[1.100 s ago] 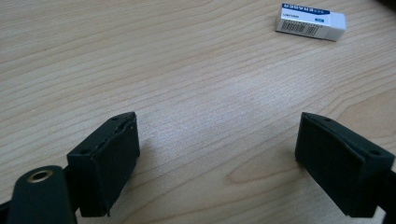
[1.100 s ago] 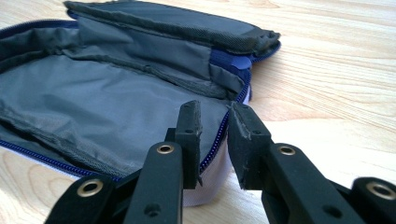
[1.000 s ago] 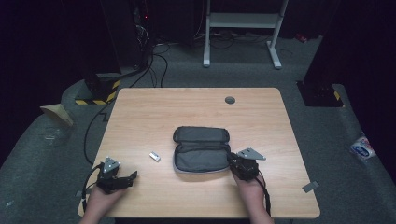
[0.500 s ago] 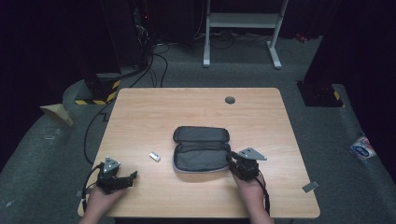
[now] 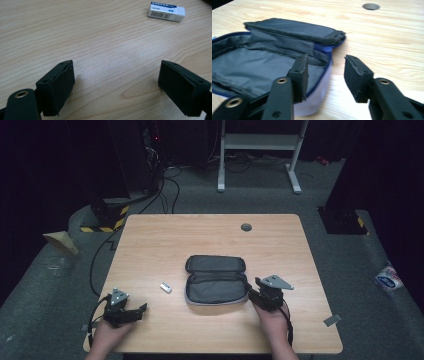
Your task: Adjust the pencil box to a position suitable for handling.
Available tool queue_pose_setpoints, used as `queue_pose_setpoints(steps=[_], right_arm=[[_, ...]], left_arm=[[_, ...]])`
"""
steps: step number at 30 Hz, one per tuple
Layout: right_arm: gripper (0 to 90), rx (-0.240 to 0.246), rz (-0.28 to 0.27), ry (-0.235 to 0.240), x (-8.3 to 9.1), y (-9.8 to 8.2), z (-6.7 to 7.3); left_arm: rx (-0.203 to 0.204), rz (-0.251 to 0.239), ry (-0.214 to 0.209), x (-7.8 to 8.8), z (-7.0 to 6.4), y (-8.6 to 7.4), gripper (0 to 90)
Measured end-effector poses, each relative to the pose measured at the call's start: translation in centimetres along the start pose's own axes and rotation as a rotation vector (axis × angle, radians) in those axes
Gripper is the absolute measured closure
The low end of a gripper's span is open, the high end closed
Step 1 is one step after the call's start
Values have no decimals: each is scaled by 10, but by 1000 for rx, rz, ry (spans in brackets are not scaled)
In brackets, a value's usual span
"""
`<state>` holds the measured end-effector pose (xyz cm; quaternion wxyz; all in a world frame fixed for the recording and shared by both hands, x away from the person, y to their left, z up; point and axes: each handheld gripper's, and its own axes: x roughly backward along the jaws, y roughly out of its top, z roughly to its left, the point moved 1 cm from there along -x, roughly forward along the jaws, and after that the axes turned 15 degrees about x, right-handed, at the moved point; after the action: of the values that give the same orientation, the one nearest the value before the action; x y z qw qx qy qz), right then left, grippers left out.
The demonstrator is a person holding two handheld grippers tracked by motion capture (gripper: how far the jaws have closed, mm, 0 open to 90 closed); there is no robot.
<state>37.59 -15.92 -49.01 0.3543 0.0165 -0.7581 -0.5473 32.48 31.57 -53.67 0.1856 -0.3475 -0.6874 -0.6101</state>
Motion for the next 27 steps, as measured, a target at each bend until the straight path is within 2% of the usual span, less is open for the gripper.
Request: queue_pose_setpoints(steps=[8, 13, 14, 15, 16, 17, 18, 23, 27], right_arm=[[453, -37, 18, -53, 9, -13, -21], [412, -43, 49, -99, 16, -28, -36], [413, -44, 71, -109, 19, -35, -41], [413, -44, 71, -109, 19, -35, -41], [411, -48, 104, -110, 21, -43, -44], [411, -48, 104, -110, 21, -43, -44], [393, -54, 131, -106, 21, -49, -46], [367, -59, 169, -110, 22, -58, -47], [340, -40, 213, -121, 20, -63, -47]], left_arm=[[6, -2, 3, 0, -1, 0, 141], [6, -4, 8, 0, -1, 0, 145], [6, -4, 7, 0, -1, 0, 146], [6, -4, 7, 0, -1, 0, 146], [6, -5, 8, 0, -1, 0, 147], [6, -5, 8, 0, -1, 0, 147], [7, -4, 9, 0, -1, 0, 147], [6, -5, 9, 1, -1, -1, 151], [6, -5, 9, 1, -1, -1, 152]])
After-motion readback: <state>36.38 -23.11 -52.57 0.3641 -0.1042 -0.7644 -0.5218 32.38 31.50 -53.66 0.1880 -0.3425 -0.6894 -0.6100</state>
